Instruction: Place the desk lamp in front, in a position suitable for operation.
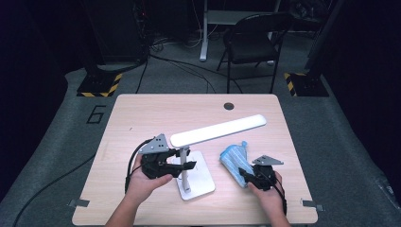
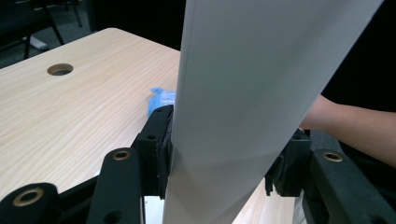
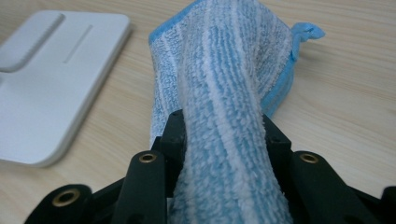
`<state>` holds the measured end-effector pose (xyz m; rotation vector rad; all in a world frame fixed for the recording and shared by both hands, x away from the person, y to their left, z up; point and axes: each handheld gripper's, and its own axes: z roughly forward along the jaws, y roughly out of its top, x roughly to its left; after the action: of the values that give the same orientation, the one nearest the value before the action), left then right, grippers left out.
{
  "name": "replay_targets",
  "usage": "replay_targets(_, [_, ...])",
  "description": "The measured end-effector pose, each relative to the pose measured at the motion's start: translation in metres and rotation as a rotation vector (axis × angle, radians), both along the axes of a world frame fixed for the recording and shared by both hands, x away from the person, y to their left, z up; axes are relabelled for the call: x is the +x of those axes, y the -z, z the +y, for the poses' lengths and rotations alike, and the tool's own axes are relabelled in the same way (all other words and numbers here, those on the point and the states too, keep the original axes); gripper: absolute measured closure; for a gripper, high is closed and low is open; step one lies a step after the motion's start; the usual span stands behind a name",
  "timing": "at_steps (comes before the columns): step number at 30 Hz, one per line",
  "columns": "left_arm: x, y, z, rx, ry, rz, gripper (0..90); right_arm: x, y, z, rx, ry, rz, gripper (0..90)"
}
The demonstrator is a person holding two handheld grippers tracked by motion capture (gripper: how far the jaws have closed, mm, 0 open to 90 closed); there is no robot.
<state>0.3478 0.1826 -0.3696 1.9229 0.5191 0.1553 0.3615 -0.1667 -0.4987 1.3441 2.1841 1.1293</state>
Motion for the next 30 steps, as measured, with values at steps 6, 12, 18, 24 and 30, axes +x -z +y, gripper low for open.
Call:
replay_targets(6, [-0.001,0.000,-0.002,0.009,0.065,-0.004,50.0,-0.013,-0.006,0.030,0.019,-0.103,-0.015,62.0])
replay_targets(12, [0.000,0.000,0.002,0.007,0.090,-0.013,50.0,-0.029,-0.008,0.066,0.000,-0.220,-0.011,61.9])
replay_targets(18, [-0.001,-0.002,0.009,0.017,0.099,-0.005,49.7,-0.036,-0.002,0.088,-0.043,-0.309,0.013,57.6])
replay_targets(24, [-0.002,-0.003,0.010,0.028,0.083,-0.016,49.7,-0.039,-0.006,0.092,-0.062,-0.305,-0.060,48.0])
replay_targets(30, [-0.003,-0.005,0.010,-0.002,0.075,-0.015,49.2,-0.031,-0.004,0.097,-0.057,-0.304,-0.086,45.4])
